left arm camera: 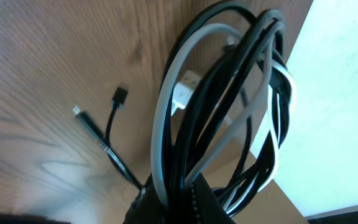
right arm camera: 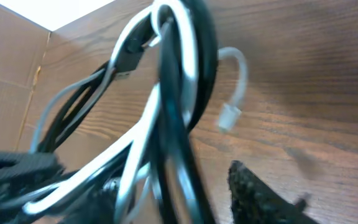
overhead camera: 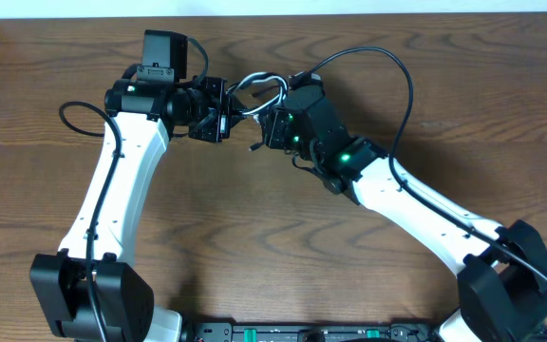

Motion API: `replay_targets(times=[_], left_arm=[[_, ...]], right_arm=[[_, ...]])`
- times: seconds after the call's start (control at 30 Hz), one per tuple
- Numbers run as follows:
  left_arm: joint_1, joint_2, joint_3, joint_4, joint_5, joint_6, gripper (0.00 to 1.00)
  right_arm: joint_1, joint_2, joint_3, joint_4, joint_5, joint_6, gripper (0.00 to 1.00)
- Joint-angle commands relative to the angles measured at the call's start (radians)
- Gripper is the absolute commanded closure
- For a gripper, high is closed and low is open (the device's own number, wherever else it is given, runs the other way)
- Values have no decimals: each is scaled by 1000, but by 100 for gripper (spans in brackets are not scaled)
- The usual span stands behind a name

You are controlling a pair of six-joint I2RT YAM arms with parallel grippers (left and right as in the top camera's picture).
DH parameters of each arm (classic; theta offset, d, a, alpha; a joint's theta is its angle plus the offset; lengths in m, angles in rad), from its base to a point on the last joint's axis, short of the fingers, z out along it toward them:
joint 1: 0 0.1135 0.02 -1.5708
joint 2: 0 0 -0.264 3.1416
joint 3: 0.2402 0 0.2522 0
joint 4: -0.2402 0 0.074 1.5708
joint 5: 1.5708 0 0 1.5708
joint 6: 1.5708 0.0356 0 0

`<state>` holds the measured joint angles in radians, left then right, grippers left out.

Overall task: Untangle cables
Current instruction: 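Pull the right gripper rightward, drawing a cable loop out of the bundle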

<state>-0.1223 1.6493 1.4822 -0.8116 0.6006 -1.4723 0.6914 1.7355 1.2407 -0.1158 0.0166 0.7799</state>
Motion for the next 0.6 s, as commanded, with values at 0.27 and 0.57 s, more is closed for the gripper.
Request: replay_targets(times=[0.27, 0.57], left_arm=[[-8, 2, 6, -18, 46, 1, 92], [-7, 2, 6, -17, -170, 454, 93]], right_arm=[[-3, 19, 8, -11, 58, -26, 99], [-61, -69, 8, -249, -38, -156, 99]])
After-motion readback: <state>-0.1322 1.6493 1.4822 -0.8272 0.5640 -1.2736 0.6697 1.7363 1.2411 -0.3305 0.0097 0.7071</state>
